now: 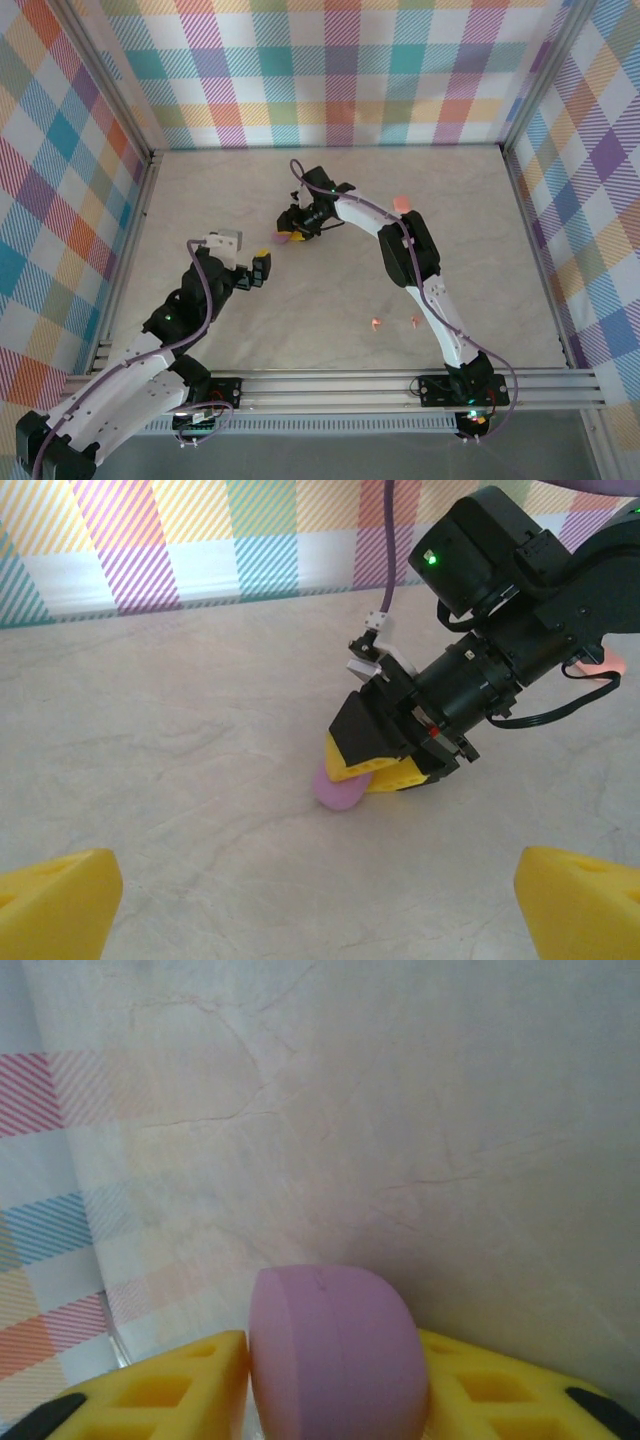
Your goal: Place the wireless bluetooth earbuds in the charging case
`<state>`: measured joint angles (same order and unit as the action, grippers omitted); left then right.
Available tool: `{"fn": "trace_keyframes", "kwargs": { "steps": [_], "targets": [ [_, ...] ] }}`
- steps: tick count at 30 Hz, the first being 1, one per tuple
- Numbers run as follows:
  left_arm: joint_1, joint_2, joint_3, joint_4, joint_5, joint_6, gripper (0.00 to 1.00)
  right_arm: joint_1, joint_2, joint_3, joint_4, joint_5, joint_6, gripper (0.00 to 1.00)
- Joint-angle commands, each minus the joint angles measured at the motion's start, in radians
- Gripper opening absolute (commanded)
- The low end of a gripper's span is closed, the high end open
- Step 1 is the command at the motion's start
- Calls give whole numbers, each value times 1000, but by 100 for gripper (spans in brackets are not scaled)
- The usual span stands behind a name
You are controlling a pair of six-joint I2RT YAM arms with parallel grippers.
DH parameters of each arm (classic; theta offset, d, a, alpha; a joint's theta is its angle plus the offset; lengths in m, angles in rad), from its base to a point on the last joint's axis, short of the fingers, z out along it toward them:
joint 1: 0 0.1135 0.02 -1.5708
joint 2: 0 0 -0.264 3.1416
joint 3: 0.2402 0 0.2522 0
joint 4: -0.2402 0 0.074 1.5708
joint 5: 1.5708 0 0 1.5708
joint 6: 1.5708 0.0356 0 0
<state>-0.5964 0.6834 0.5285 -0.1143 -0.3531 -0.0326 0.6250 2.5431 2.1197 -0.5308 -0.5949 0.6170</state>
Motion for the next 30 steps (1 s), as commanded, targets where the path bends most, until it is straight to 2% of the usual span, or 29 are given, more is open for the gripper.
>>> {"fn": "trace_keyframes", "kwargs": {
  "steps": [1,6,10,19,25,30],
  "targets": [
    [15,45,82,-88,57,-21,100,1,9,26,-109,83,-70,47],
    [18,139,131,-94,103,-12,100,1,-47,9,-158,167,-97,53],
    [22,191,136,-41,141,-8,100,0,-105,3,-193,231,-130,53],
    [26,289,195,-80,199,-16,100,-41,-238,-32,-250,364,-227,53],
    [27,331,204,-81,235,-31,99,-149,-305,-112,-259,414,-274,53],
    [28,396,218,-46,278,-52,100,-284,-330,-173,-299,456,-290,55]
  ]
}}
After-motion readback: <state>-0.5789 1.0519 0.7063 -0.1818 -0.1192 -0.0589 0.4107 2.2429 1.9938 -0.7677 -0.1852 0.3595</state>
